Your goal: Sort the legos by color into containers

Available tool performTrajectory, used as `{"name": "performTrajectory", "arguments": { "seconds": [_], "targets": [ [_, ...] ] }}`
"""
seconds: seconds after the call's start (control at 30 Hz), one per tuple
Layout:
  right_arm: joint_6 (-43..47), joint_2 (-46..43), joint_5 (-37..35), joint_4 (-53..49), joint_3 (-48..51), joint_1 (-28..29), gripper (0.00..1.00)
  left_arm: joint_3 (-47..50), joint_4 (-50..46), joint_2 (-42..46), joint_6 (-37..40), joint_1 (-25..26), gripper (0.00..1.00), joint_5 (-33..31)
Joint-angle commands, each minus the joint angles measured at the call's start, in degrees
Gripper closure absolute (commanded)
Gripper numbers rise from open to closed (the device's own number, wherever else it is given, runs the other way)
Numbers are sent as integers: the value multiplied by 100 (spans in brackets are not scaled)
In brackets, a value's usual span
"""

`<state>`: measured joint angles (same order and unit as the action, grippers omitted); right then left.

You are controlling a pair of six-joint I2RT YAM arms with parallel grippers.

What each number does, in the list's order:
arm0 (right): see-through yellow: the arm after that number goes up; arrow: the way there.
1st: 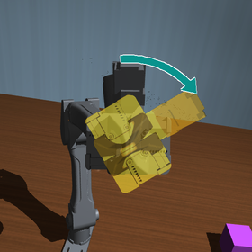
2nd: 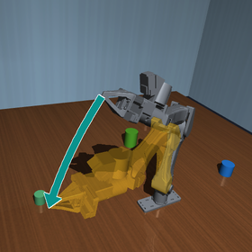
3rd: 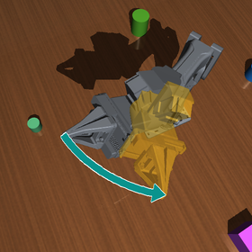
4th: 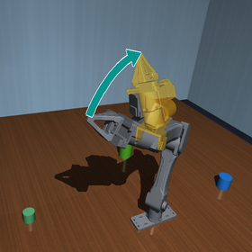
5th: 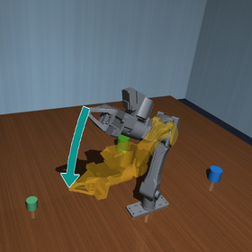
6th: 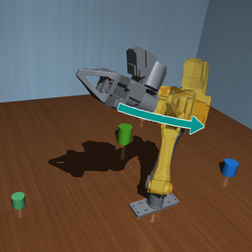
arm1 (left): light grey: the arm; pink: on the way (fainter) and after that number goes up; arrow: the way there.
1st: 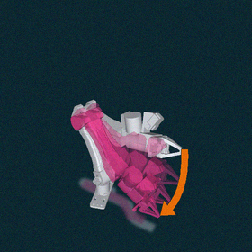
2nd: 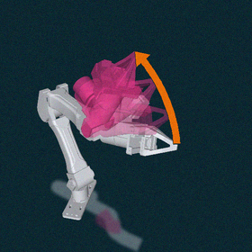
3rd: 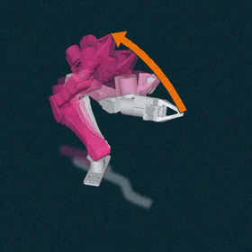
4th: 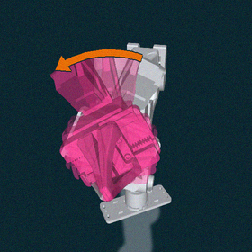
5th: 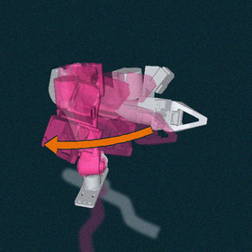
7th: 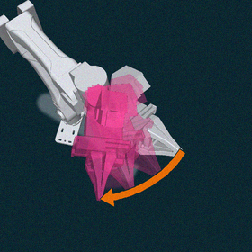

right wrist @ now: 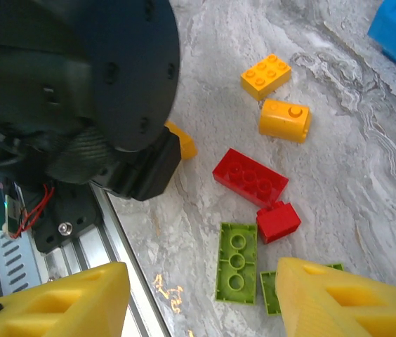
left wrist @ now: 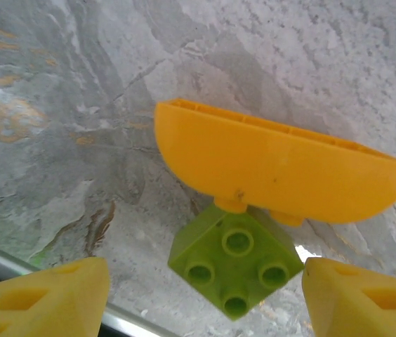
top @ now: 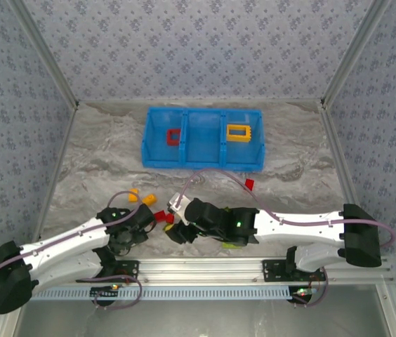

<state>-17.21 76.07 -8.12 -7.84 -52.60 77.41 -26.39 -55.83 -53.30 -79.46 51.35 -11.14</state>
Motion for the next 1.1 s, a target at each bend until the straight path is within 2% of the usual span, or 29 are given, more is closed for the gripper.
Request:
{"name": "performTrajectory", "arguments": {
  "seconds": [0.0,0.13,0.27,0.37,0.67,0.77,0.93,1.07],
  "targets": [
    [-125,44,-17,63,-150,30,41,70,462,-28,272,-150,26,197],
    [-175,61,-38,80,-138,31,41,251,836,-61,358,-352,27,340],
    [-198,92,3,115,-154,30,41,415,1031,-101,455,-533,37,428],
    [-204,109,25,116,-165,31,41,423,964,-78,497,-542,40,377],
    [-229,134,-75,75,-183,18,41,402,1070,-207,532,-558,60,371],
    [-240,107,-119,73,-181,14,41,178,870,-151,587,-554,63,330],
    [-186,-88,-189,23,-171,-57,41,-465,331,40,692,-543,63,311],
    [-94,-418,-287,-45,-178,-201,41,-1290,8,-22,870,-504,64,317]
  ]
}}
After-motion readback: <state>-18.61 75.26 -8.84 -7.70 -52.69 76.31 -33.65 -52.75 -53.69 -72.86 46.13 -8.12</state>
